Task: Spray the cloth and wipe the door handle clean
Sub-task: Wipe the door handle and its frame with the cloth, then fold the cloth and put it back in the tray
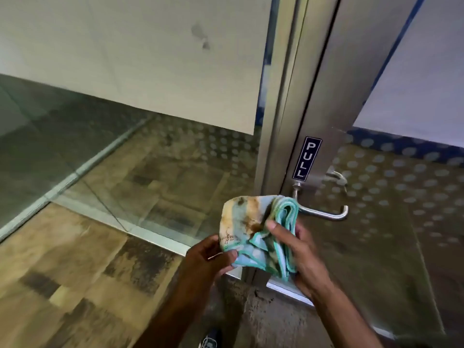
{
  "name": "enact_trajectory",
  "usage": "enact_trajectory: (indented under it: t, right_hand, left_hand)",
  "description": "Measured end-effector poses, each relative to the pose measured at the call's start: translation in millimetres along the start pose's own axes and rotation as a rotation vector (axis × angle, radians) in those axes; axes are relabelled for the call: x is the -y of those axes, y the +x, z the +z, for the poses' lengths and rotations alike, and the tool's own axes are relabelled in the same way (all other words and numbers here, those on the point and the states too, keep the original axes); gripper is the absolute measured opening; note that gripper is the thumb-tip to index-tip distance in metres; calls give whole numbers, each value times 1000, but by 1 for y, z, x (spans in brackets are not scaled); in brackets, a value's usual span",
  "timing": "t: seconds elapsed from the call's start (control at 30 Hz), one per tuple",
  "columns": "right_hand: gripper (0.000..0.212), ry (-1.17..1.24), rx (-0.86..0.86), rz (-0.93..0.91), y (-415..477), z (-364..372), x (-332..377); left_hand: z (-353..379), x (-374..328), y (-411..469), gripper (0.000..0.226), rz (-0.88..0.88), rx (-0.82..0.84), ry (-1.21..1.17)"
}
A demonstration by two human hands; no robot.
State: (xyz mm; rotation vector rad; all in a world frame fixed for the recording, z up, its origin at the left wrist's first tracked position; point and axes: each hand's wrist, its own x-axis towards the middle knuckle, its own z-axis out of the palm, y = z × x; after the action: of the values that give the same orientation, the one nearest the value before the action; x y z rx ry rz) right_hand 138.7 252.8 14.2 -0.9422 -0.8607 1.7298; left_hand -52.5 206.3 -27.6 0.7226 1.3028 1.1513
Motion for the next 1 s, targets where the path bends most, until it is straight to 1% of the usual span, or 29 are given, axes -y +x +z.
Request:
enact_trajectory:
  t: [0.03, 0.1, 0.17, 0.2, 0.23, 0.3, 0.37, 0.4, 0.43, 0.47, 0.5, 0.57, 0.6, 0.63, 0.67, 0.7, 0.77, 0.8, 0.9, 1.0]
  right_hand:
    - [53, -93, 30, -10, -2, 0, 1]
    - [46, -313, 84, -40, -8, 0, 1]
    - [39, -544, 123, -122, -13, -1, -1]
    - [39, -626, 158, -169, -16, -2, -2]
    - [41, -695, 210, -212, -20, -1, -3]
    - [54, -880, 298, -331, -27, 3, -8]
    - [63, -1056, 394, -479, -34, 7, -16]
    - [62, -1116, 453, -575, -39, 10, -20]
    - [61, -1165, 523, -697, -42, 12, -24]
    - [61, -1212, 599, -847, -45, 15, -30]
    - [57, -1248, 666, -1017, -46, 16, -36]
    - [34, -1236, 829, -1291, -47, 20, -49]
    - [28, -1210, 929, -1393, -49, 24, -56]
    - [25, -1188, 1015, -1488, -52, 28, -64]
    - [23, -1166, 1070, -1580, -56, 31, -72]
    - [25, -1140, 1102, -1655, -59, 34, -80]
    - [33, -1072, 1169, -1725, -69, 42, -95]
    - [36, -1047, 1198, -1746, -74, 45, -102]
    - [39, -1006, 1298, -1777, -86, 52, -116]
    - [42, -960, 1403, -1784, -104, 64, -126]
  left_hand:
    - [0, 5, -8, 32, 37, -18, 1]
    - [1, 16, -26, 40, 113, -77, -12]
    - [0, 27, -42, 51, 142, -150, -36]
    - [-1, 31, -50, 54, 139, -172, -41]
    - [-3, 33, -62, 57, 129, -199, -49]
    - [-13, 36, -84, 61, 124, -260, -104]
    - [-24, 34, -105, 59, 127, -354, -204]
    - [-29, 32, -116, 57, 125, -405, -247]
    - [-35, 31, -125, 52, 117, -452, -276]
    - [-40, 29, -134, 46, 100, -495, -299]
    - [-45, 27, -143, 41, 73, -531, -325]
    - [-55, 26, -159, 32, 1, -581, -378]
    - [-61, 29, -168, 28, -32, -598, -386]
    - [-66, 32, -179, 25, -62, -605, -389]
    - [-71, 36, -189, 22, -89, -604, -388]
    - [-75, 40, -198, 24, -112, -601, -375]
    - [-83, 49, -222, 40, -124, -617, -327]
    - [-86, 55, -235, 43, -108, -643, -313]
    - [-90, 70, -273, 36, -12, -765, -262]
    - [-87, 82, -314, 43, 101, -905, -182]
